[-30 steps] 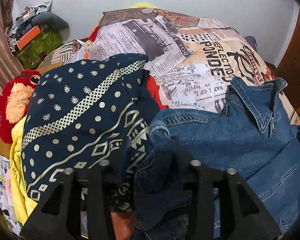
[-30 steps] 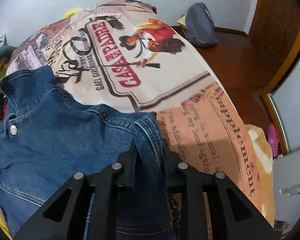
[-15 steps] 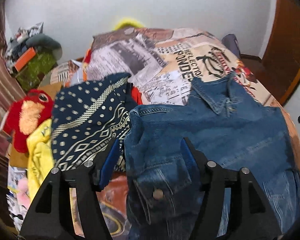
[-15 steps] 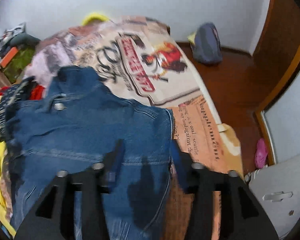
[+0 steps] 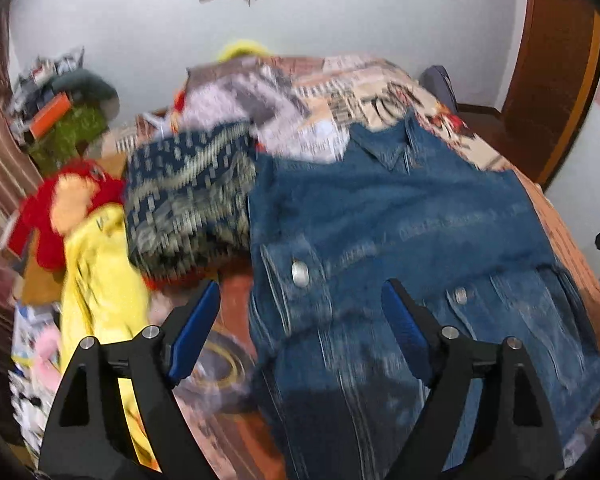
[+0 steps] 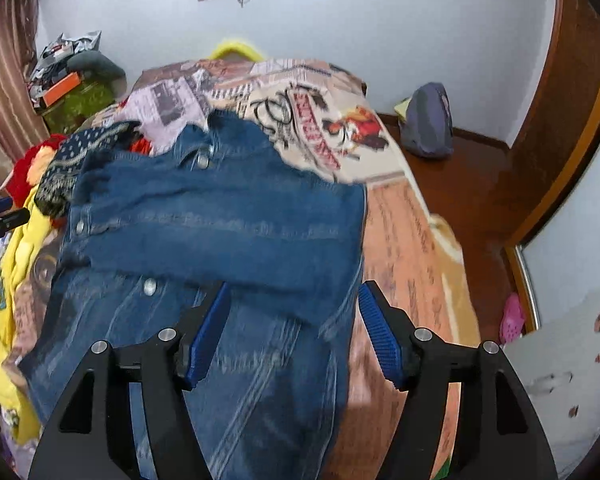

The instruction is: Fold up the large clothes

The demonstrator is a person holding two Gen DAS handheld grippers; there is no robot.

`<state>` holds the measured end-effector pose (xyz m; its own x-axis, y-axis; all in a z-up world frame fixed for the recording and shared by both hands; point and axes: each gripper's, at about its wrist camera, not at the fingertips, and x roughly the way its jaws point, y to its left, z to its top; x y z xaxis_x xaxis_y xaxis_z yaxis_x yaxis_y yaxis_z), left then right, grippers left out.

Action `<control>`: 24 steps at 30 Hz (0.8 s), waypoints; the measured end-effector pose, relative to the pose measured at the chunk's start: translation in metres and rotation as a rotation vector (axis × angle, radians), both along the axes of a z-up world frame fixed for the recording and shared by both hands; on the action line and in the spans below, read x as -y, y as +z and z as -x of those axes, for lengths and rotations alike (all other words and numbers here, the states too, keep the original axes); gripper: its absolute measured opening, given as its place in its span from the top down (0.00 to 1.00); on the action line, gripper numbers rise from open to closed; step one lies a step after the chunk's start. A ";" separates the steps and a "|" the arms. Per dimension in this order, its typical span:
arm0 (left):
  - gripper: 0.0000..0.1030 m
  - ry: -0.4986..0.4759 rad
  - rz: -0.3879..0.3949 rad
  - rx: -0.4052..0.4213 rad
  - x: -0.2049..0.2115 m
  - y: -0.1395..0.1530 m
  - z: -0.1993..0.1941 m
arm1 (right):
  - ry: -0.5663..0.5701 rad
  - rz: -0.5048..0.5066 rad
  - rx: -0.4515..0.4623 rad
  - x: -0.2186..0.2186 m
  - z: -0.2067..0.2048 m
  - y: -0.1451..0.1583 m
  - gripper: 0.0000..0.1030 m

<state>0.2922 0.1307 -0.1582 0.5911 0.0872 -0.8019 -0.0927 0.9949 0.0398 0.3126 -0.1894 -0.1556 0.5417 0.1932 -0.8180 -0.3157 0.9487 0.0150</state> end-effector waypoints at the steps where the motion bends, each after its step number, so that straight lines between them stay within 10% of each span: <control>1: 0.20 0.000 0.022 -0.023 -0.003 -0.008 0.006 | -0.004 0.004 -0.012 0.002 0.003 -0.004 0.39; 11: 0.20 0.070 0.236 -0.246 -0.046 -0.106 0.060 | -0.091 -0.021 -0.224 0.041 0.027 -0.063 0.39; 24: 0.20 0.139 0.662 -0.277 -0.055 -0.167 0.095 | -0.114 -0.243 -0.340 0.047 0.033 -0.091 0.49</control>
